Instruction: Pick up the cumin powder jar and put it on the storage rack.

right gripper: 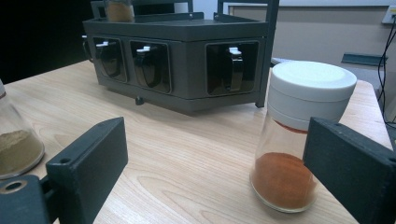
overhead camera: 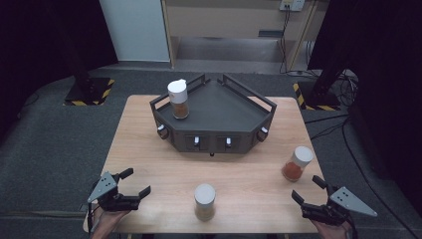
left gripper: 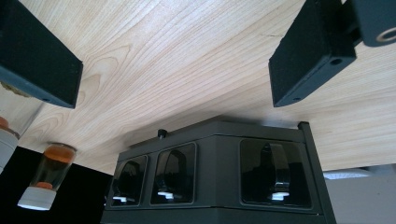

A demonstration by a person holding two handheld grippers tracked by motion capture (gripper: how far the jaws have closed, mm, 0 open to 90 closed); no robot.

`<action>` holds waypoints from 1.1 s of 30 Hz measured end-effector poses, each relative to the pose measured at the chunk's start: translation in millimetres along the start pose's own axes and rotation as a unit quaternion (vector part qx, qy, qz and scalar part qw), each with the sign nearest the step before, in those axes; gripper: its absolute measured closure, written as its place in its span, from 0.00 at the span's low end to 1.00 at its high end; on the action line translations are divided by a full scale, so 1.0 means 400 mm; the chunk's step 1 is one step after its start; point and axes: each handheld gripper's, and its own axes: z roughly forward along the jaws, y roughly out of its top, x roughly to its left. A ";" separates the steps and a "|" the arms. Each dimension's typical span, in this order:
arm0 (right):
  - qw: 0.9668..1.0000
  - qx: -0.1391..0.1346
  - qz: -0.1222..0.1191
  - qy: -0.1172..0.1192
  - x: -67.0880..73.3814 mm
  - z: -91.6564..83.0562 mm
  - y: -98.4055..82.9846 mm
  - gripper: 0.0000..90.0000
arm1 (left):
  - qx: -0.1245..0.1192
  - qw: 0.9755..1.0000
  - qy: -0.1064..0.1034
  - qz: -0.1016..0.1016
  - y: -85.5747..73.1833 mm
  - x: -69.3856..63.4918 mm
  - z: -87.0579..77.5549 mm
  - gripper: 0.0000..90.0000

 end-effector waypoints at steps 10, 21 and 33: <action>1.000 0.001 0.000 0.003 0.002 0.000 0.005 0.07 | 0.004 1.000 -0.003 0.002 0.003 -0.002 0.002 0.02; 1.000 0.020 0.001 0.016 0.008 0.010 0.036 0.07 | 0.002 1.000 -0.004 -0.007 -0.001 0.005 0.003 0.02; 0.996 0.027 -0.014 0.079 0.031 0.069 0.116 0.07 | 0.008 1.000 -0.009 -0.005 0.001 0.006 0.008 0.02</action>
